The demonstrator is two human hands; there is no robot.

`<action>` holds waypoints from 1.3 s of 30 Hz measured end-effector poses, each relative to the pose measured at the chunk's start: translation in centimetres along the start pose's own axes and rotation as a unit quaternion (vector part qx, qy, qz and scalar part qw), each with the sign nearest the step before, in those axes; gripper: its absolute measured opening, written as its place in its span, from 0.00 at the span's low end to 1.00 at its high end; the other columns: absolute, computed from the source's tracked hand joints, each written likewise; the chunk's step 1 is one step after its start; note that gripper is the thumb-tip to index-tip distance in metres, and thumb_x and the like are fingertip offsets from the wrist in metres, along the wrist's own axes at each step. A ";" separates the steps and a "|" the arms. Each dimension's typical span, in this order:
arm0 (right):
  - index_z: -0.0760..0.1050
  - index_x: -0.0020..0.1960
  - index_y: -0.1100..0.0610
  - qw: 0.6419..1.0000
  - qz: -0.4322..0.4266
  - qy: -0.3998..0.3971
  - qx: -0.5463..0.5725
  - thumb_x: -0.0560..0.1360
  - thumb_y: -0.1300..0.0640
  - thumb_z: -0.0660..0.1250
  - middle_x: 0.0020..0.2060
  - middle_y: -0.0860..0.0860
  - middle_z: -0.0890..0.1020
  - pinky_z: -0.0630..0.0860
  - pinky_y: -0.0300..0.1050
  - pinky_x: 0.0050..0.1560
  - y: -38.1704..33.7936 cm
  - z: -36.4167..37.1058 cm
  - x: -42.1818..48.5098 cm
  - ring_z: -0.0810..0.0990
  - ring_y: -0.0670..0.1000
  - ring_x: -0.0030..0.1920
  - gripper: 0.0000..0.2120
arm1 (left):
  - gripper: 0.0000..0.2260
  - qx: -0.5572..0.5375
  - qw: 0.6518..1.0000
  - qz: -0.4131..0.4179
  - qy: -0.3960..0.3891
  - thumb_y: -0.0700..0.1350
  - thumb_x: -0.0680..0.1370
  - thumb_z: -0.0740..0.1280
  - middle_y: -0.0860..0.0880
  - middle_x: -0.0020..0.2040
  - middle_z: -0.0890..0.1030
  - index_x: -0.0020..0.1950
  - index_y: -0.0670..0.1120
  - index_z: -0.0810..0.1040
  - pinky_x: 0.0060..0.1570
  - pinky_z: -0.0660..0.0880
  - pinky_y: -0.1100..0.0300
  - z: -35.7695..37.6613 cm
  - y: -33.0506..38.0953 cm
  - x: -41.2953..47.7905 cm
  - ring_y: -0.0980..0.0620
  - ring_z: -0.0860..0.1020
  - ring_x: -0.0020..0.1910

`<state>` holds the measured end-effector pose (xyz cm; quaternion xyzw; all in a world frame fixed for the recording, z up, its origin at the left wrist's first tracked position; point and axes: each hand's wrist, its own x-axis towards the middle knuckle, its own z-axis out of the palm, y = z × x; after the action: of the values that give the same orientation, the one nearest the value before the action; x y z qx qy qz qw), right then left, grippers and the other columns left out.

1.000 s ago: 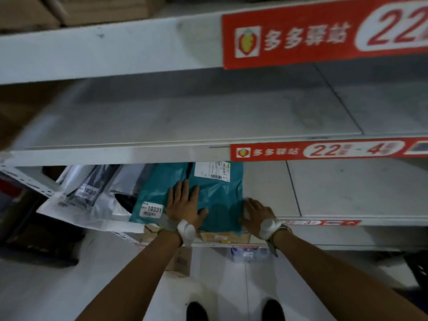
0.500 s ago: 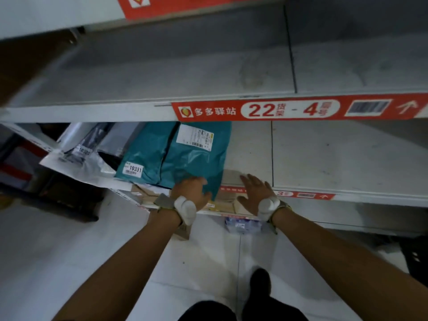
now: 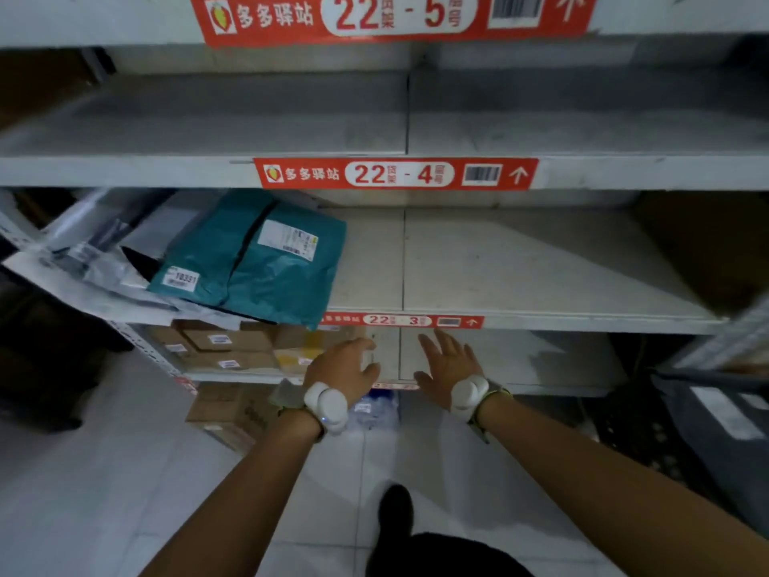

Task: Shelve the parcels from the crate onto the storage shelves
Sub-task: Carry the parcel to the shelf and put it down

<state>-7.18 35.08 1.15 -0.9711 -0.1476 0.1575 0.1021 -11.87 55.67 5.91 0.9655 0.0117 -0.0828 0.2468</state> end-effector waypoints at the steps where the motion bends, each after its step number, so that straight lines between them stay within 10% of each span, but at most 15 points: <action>1: 0.45 0.81 0.50 1.000 0.003 -0.002 -0.006 0.81 0.42 0.59 0.80 0.53 0.47 0.47 0.57 0.78 0.6 0.2 -1.4 0.48 0.54 0.80 0.36 | 0.19 -0.021 1.000 -0.001 -0.002 0.53 0.78 0.65 0.50 0.66 0.78 0.69 0.52 0.73 0.59 0.75 0.54 1.1 0.6 -1.1 0.47 0.77 0.62; 11: 0.47 0.81 0.48 0.996 0.075 -0.007 -0.039 0.80 0.44 0.61 0.80 0.52 0.47 0.49 0.58 0.79 8.4 -0.4 -13.2 0.49 0.56 0.80 0.35 | 0.24 -0.095 0.994 0.051 -0.012 0.50 0.78 0.67 0.48 0.71 0.74 0.74 0.50 0.69 0.66 0.72 0.53 7.6 8.9 -6.2 0.45 0.74 0.68; 18: 0.54 0.78 0.50 0.983 0.181 -0.007 0.017 0.77 0.45 0.64 0.78 0.56 0.55 0.65 0.55 0.71 17.1 -0.5 -19.2 0.67 0.63 0.72 0.34 | 0.26 -0.083 0.990 0.087 -0.070 0.51 0.79 0.67 0.48 0.73 0.72 0.75 0.49 0.67 0.66 0.70 0.56 11.1 16.3 -5.1 0.45 0.72 0.69; 34: 0.54 0.78 0.50 0.927 0.334 -0.083 0.148 0.79 0.41 0.59 0.75 0.58 0.57 0.69 0.57 0.66 49.1 5.6 -30.5 0.67 0.64 0.70 0.31 | 0.23 -0.036 0.955 0.026 -0.295 0.54 0.79 0.67 0.46 0.68 0.74 0.71 0.47 0.69 0.55 0.71 0.59 32.7 41.6 -1.2 0.45 0.75 0.64; 39: 0.53 0.79 0.44 0.923 0.328 -0.136 0.152 0.77 0.35 0.59 0.80 0.53 0.48 0.60 0.60 0.73 55.2 8.2 -31.7 0.53 0.61 0.78 0.35 | 0.14 -0.046 0.926 -0.042 -0.371 0.50 0.79 0.66 0.48 0.37 0.72 0.36 0.52 0.67 0.36 0.65 0.59 40.7 47.7 -0.7 0.51 0.70 0.34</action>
<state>-24.59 -25.43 -11.24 -0.9073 0.1921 0.3330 0.1703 -15.81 -5.69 -6.49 0.8518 -0.0368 -0.4449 0.2742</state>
